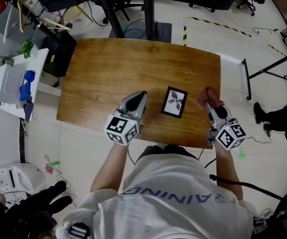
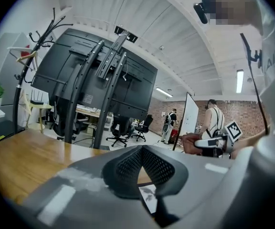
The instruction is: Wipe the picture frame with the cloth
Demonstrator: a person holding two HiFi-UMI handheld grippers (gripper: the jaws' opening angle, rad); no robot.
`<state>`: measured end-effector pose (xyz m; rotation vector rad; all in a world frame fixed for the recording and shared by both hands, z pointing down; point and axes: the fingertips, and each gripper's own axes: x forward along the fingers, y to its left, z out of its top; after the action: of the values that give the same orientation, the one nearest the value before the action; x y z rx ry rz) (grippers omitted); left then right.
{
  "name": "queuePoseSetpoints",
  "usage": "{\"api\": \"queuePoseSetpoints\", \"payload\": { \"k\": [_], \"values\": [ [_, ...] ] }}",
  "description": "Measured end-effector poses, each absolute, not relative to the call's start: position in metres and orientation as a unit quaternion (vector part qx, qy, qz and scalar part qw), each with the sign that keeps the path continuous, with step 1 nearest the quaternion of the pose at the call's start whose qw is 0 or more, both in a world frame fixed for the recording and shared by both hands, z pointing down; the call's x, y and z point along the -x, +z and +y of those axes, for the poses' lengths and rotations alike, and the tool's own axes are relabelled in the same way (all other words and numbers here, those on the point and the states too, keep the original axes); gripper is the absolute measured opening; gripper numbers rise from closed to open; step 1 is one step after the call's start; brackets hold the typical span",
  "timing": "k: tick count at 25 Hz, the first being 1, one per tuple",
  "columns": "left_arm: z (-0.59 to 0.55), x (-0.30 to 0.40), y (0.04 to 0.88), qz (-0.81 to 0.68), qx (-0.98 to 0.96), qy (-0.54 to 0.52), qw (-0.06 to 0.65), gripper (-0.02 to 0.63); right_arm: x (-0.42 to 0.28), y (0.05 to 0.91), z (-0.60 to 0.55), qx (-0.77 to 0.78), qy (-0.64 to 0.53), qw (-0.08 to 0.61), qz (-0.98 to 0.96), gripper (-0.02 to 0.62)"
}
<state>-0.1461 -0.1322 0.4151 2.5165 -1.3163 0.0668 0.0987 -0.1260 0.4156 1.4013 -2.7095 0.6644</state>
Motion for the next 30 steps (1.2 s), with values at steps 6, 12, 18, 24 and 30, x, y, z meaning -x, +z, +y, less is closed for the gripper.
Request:
{"api": "queuePoseSetpoints", "payload": {
  "k": [6, 12, 18, 24, 30],
  "values": [
    [-0.153, 0.109, 0.435, -0.420, -0.891, 0.054, 0.166, 0.006, -0.112, 0.429, -0.127, -0.462, 0.213, 0.027, -0.860, 0.114],
    [-0.151, 0.078, 0.498, -0.383, -0.892, 0.112, 0.210, 0.006, -0.101, 0.457, -0.147, -0.443, 0.236, 0.048, -0.864, 0.114],
    [-0.127, 0.059, 0.562, -0.346, -0.883, 0.167, 0.271, 0.006, -0.075, 0.501, -0.158, -0.417, 0.276, 0.089, -0.861, 0.114],
    [-0.113, 0.059, 0.609, -0.325, -0.867, 0.210, 0.314, 0.006, -0.068, 0.538, -0.170, -0.413, 0.309, 0.112, -0.850, 0.114],
    [-0.102, 0.060, 0.632, -0.314, -0.863, 0.240, 0.315, 0.006, -0.053, 0.572, -0.175, -0.407, 0.347, 0.148, -0.832, 0.114]
  ]
}}
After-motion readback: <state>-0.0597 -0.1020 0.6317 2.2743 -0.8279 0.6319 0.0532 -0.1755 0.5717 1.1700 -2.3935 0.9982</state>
